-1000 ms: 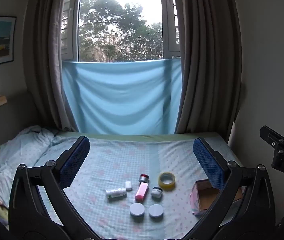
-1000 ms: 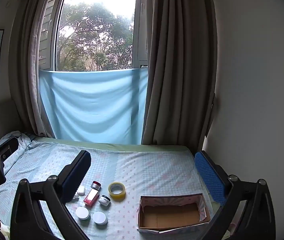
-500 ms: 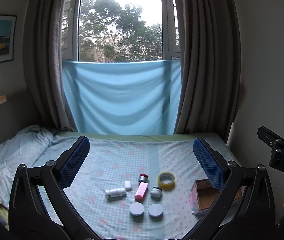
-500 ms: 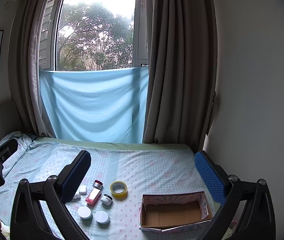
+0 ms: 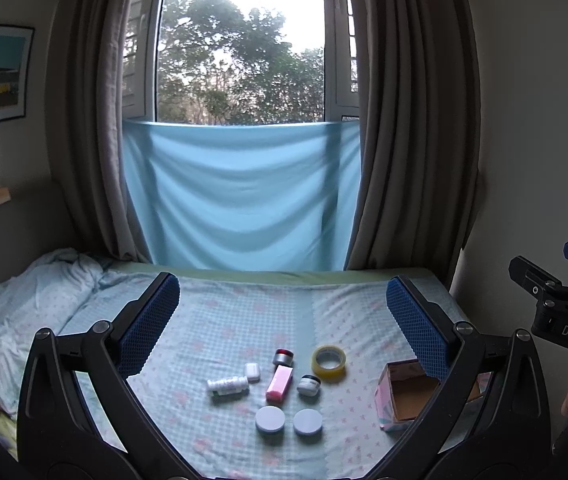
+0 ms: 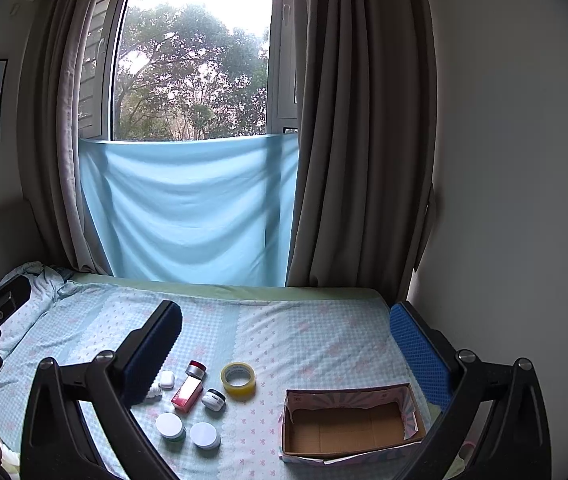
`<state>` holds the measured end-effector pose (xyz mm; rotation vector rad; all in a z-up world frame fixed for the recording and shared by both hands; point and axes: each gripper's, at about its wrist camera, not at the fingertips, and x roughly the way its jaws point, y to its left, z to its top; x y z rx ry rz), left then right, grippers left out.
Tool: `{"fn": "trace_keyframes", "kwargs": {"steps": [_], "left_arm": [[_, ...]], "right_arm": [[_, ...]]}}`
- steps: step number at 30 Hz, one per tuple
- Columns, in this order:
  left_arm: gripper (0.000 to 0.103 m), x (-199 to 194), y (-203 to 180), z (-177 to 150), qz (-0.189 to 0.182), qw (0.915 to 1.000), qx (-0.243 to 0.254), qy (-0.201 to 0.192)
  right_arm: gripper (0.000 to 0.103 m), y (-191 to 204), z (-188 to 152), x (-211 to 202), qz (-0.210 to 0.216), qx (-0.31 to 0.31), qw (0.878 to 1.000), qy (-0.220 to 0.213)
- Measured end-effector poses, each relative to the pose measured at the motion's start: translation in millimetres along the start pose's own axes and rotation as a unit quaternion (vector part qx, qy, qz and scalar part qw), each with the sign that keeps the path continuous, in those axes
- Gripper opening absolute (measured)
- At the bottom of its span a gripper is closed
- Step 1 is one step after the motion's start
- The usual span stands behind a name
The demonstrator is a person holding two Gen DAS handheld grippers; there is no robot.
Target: Organize rigid objects
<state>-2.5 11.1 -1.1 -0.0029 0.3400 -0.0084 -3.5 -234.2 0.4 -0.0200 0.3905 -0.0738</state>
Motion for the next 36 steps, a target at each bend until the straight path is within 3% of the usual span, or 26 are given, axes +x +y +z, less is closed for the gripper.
{"fn": "trace_keyframes", "kwargs": {"steps": [36], "left_arm": [[0.103, -0.6, -0.7, -2.7, 0.001, 0.9999, 0.002, 0.013]], "right_arm": [[0.103, 15.3, -8.2, -9.5, 0.002, 0.001, 1.0, 0.002]]}}
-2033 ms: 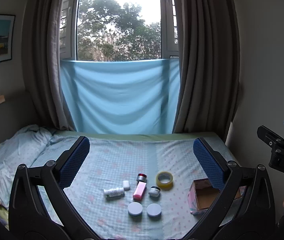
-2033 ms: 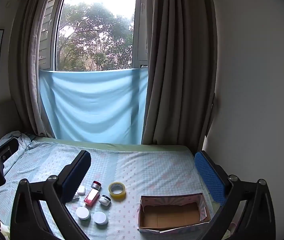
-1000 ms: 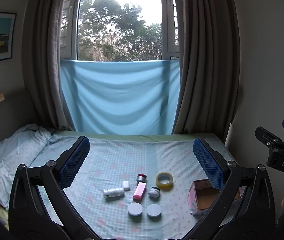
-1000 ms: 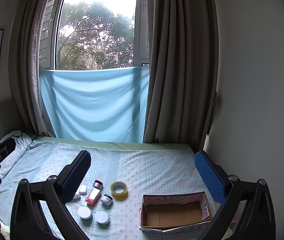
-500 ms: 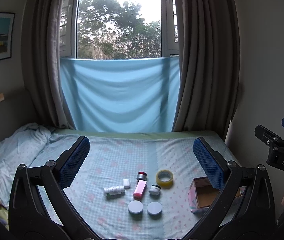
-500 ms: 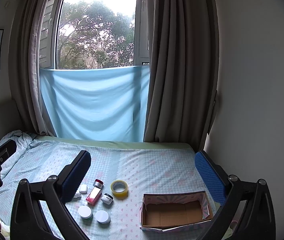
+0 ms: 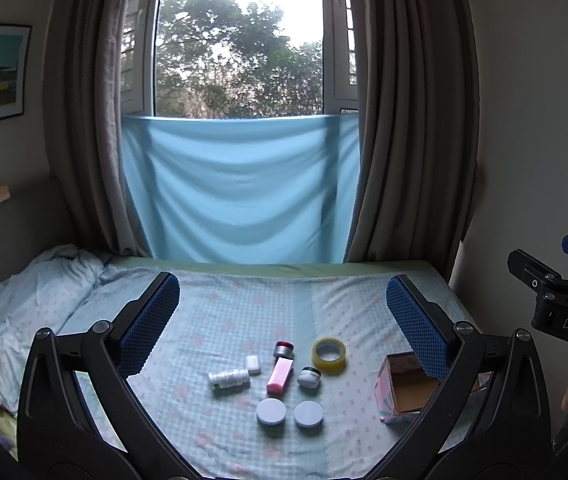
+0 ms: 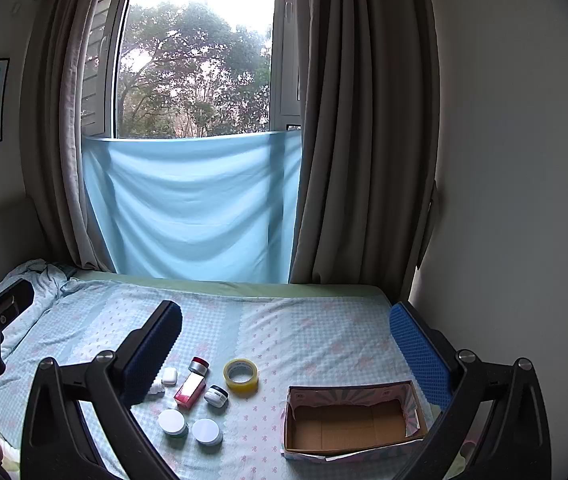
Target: Organize rigid objects
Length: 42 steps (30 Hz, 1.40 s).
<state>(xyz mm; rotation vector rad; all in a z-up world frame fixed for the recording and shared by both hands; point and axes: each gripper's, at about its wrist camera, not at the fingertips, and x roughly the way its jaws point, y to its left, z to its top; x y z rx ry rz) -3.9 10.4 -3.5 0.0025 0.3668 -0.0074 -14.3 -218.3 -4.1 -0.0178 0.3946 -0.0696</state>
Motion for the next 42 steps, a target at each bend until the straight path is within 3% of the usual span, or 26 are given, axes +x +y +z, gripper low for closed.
{"fn": "trace_keyframes", "kwargs": {"steps": [17, 26, 29, 35, 42], "left_arm": [[0.103, 1.9, 0.0, 0.7, 0.013, 0.9998, -0.001, 0.011], [0.103, 42.4, 29.6, -33.9, 0.042, 0.9943, 0.03, 0.093], [0.103, 65.8, 53.5, -51.9, 0.037, 0.9894, 0.041, 0.134], [0.103, 130.3, 104.0, -83.7, -0.015, 0.9772, 0.066, 0.202], [0.103, 235.4, 141.5, -127.7, -0.124, 0.9397, 0.149, 0.282]], "right_arm": [[0.103, -8.3, 5.6, 0.1, 0.014, -0.008, 1.0, 0.019], [0.103, -1.9, -38.0, 41.0, 0.036, -0.018, 0.996, 0.085], [0.103, 11.3, -59.4, 55.3, 0.039, -0.025, 0.992, 0.119], [0.103, 55.0, -97.7, 81.7, 0.043, -0.036, 0.982, 0.183], [0.103, 108.1, -151.8, 128.8, 0.022, -0.022, 0.962, 0.271]]}}
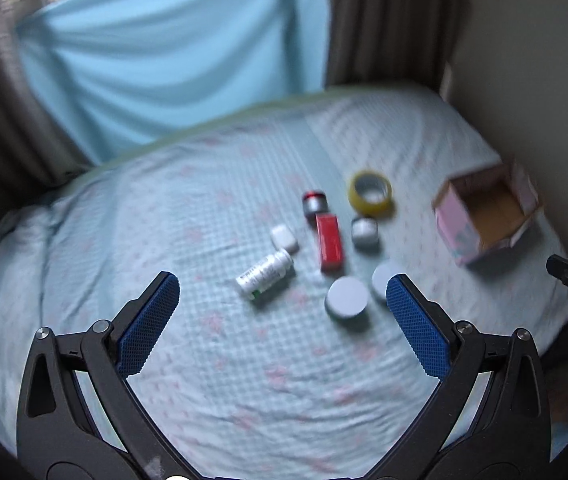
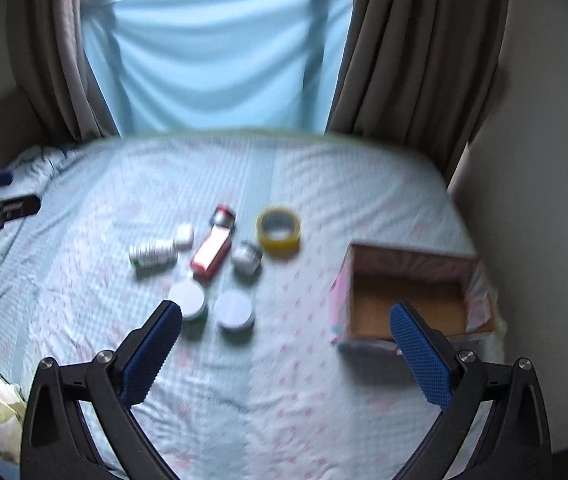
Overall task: Organize rigid objects
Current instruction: 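Grasp the white pill bottle with the left tool while the right tool grasps a white-lidded jar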
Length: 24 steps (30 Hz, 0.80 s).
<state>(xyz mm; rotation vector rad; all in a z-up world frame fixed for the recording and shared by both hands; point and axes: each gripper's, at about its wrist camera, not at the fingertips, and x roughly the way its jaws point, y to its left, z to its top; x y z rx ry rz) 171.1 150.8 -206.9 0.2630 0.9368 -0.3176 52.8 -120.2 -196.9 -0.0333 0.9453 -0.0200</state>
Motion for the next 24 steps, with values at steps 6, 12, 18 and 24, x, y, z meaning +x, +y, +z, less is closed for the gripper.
{"fn": "trace_keyframes", "kwargs": {"steps": [6, 12, 18, 24], "left_arm": [[0.103, 105.7, 30.2, 2.0, -0.048, 0.9941, 0.073, 0.065], [0.1, 206.6, 36.9, -3.4, -0.062, 0.9853, 0.107, 0.118], [0.089, 301.1, 31.8, -13.9, -0.081, 0.9686, 0.142, 0.187], [0.086, 358.3, 23.7, -25.5, -0.086, 0.9478, 0.198, 0.234]], "right_arm": [[0.103, 20.9, -3.8, 66.9, 0.012, 0.031, 0.998, 0.061], [0.103, 26.1, -11.4, 148.8, 0.017, 0.032, 0.989, 0.147], [0.103, 38.5, -22.1, 221.5, 0.024, -0.017, 0.976, 0.217], [0.103, 54.1, -33.9, 286.4, 0.024, -0.069, 0.959, 0.274]]}}
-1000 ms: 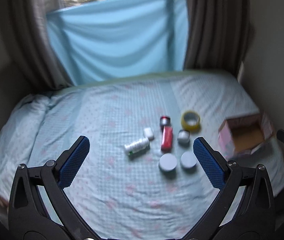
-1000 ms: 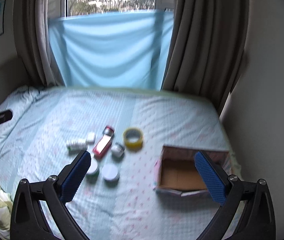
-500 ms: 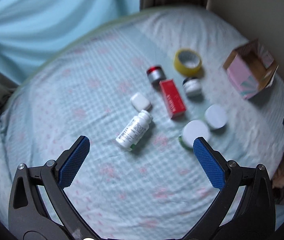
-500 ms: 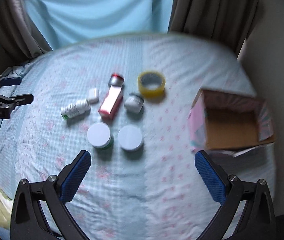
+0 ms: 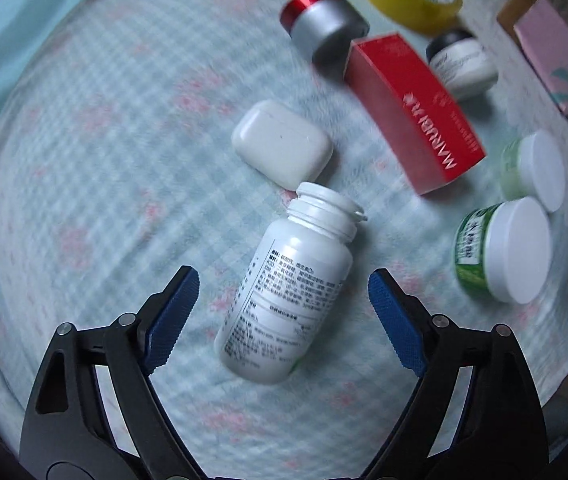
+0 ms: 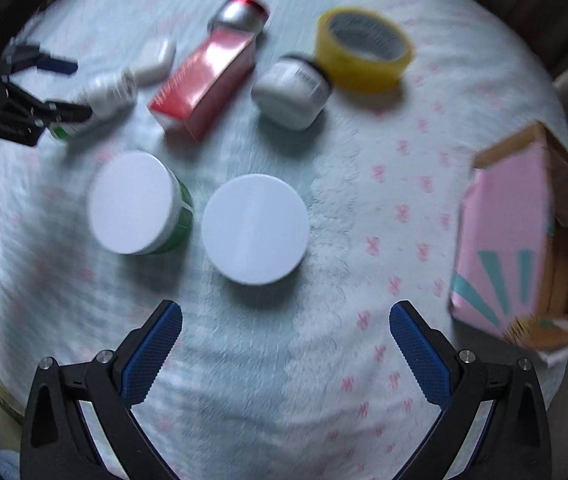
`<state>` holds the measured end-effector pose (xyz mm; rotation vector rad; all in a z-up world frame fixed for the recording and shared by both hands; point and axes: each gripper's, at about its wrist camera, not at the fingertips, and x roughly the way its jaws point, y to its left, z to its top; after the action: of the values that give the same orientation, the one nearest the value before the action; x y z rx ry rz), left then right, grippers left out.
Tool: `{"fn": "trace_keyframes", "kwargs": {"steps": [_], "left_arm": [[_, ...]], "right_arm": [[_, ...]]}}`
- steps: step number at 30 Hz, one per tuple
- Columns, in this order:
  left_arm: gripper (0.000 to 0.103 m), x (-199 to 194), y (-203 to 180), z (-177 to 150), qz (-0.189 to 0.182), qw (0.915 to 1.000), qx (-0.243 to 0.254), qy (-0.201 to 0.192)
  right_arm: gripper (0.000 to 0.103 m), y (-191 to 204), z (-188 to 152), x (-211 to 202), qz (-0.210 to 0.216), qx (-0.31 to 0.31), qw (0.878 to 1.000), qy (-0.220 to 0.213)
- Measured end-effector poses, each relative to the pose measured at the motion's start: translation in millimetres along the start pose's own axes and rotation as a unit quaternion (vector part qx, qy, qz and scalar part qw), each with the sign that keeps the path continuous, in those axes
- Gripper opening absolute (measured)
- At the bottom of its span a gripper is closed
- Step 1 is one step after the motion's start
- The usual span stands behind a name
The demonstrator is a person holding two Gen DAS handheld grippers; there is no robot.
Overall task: Organize rigid objects
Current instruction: 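Grasp the white pill bottle with the left tool while the right tool grasps a white-lidded jar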
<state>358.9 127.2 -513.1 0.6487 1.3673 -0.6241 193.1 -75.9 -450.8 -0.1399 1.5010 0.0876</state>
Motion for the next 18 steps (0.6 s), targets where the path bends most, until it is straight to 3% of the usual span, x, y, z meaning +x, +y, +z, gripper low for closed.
{"fn": "trace_keyframes", "kwargs": {"steps": [3, 11, 14, 16, 18], "left_arm": [[0.083, 16.0, -6.0, 2.6, -0.003, 0.9992, 0.033, 0.02], [0.053, 41.4, -12.7, 14.1, -0.018, 0.9963, 0.065, 0.053], [0.052, 42.5, -13.1, 20.0, -0.021, 0.9953, 0.073, 0.061], [0.052, 44.5, -15.0, 23.0, -0.021, 0.9945, 0.081, 0.063], [0.052, 44.4, -16.8, 24.5, -0.021, 0.9943, 0.084, 0.062]], "right_arm": [[0.103, 0.0, 13.1, 19.0, 0.0, -0.014, 1.0, 0.014], [0.103, 23.9, 37.9, 45.3, 0.002, -0.093, 0.995, 0.029], [0.085, 28.2, 45.5, 56.2, 0.012, -0.097, 0.994, 0.047], [0.066, 30.6, 49.5, 65.4, 0.006, -0.094, 0.993, 0.065], [0.066, 31.4, 50.8, 66.5, 0.006, -0.092, 0.994, 0.066]]}}
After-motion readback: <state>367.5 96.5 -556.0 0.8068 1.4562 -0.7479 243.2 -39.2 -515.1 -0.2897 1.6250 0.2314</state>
